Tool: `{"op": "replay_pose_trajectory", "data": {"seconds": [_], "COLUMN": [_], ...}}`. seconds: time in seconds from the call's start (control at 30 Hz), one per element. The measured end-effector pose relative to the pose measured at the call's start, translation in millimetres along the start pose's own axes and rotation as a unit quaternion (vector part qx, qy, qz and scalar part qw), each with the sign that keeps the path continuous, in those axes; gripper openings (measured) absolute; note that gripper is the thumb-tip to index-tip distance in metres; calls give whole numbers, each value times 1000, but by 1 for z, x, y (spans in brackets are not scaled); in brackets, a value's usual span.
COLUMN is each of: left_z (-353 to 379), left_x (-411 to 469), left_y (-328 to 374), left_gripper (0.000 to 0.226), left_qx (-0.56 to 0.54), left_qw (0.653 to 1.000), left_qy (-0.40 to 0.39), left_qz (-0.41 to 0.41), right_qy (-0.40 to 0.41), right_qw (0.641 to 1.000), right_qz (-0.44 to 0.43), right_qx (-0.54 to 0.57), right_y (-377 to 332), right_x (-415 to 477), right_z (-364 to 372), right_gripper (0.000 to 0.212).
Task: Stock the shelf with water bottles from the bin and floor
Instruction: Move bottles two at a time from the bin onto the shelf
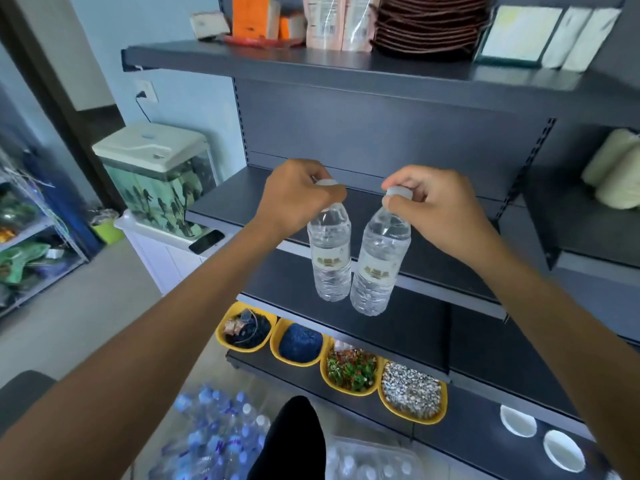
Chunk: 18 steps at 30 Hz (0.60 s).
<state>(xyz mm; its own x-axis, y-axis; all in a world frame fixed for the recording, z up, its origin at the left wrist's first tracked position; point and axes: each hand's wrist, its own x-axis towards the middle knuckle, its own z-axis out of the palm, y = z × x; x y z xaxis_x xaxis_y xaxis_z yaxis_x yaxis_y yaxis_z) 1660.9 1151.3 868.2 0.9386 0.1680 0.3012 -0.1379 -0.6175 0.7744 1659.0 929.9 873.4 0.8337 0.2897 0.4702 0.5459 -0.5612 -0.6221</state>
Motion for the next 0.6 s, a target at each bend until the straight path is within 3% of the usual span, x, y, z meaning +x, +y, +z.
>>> {"op": "replay_pose_trajectory", "data": {"seconds": [0.37, 0.6], "left_z": [23, 40], "left_x": [128, 225], "left_y": [-43, -86], "left_gripper": [12, 6], "left_qx": [21, 20], "left_qw": [999, 997], "left_qy": [-39, -50], "left_qz": [22, 46], "right_qy": [31, -1], "right_qw": [997, 990], "right_qz": [3, 18], "right_qx": [-66, -140], "right_y": [49, 99], "right_x": [102, 179], "right_z": [24, 72], "right_gripper": [11, 12]}}
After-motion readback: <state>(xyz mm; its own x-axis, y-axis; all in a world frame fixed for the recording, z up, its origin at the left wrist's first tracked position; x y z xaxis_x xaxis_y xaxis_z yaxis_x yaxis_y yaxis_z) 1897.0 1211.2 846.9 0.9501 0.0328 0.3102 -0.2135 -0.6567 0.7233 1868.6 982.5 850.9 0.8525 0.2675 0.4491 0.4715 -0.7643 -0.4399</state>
